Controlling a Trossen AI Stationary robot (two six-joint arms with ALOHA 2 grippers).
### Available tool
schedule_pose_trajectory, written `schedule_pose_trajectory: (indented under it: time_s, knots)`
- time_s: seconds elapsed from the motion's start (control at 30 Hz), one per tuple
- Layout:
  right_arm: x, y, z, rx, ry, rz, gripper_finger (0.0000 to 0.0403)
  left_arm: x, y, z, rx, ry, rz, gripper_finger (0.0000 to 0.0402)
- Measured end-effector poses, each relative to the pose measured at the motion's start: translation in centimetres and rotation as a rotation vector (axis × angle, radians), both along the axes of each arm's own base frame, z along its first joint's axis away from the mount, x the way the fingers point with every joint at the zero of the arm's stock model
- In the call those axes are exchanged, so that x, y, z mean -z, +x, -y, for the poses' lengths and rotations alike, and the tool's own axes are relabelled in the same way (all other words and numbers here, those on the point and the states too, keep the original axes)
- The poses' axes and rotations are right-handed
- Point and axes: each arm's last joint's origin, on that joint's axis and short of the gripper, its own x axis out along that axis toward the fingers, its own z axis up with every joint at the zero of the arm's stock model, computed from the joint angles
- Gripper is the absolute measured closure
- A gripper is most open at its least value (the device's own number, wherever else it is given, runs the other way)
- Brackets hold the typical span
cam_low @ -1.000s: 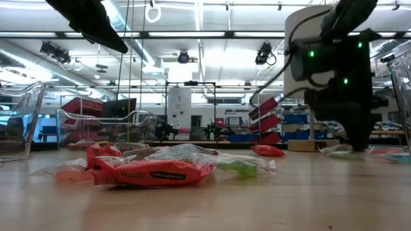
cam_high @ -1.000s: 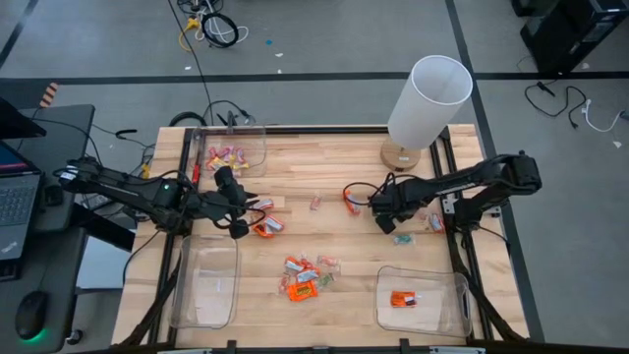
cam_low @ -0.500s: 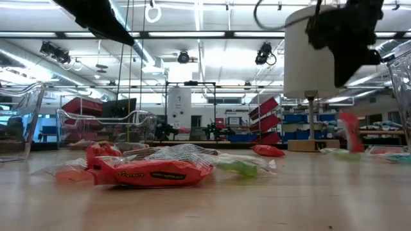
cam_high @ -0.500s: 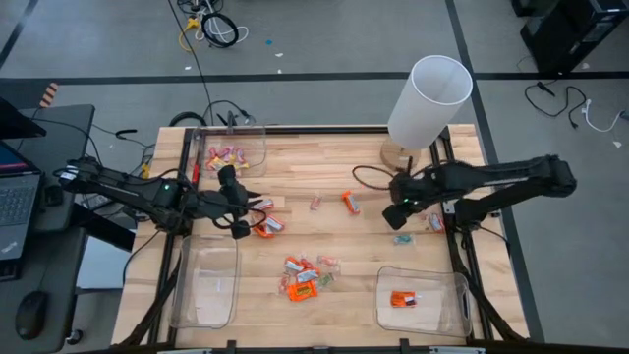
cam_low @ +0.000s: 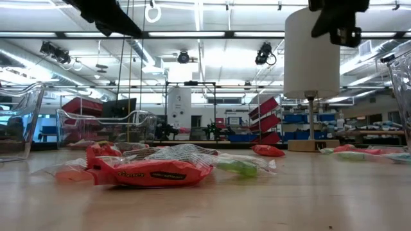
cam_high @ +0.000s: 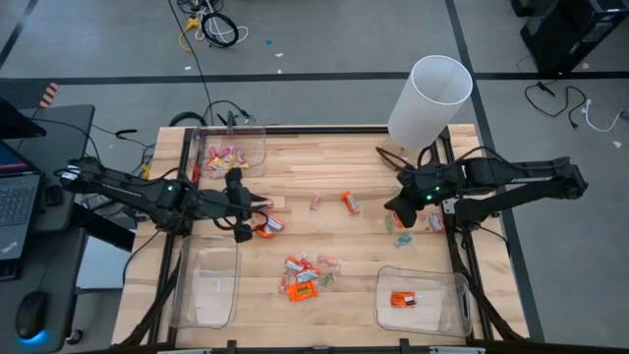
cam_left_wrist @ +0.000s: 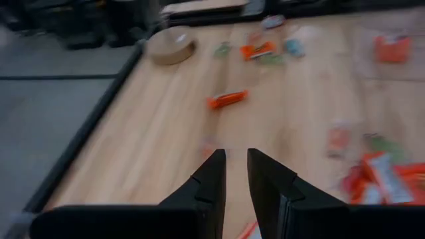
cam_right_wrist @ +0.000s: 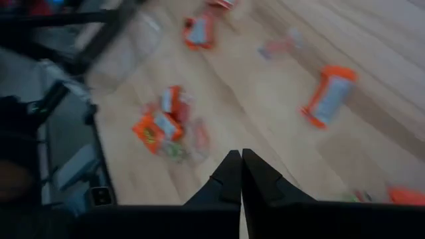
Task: Sort candy
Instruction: Put the chocolate into the bottom right transparent bin
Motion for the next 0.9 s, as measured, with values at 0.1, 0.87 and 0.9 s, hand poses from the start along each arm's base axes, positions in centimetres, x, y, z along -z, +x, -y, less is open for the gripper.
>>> schedule_pose_trajectory:
  time_s: [0.1,0.87,0.9]
  knots:
    - [-0.3,0.8,-0.3,-0.074,-0.025,0.062,0.0403,0.2,1.2,0.5,0.096,0.017,0.008,0.0335]
    - [8.8,3.4,0.9,0.308,-0.164,-0.708,0.0402,3.2,4.2,1.1,0.094,0.124,-0.123,0.0335]
    - [9.2,3.5,0.9,0.315,-0.161,-0.740,0.0401,3.3,4.1,1.1,0.091,0.125,-0.130,0.0335]
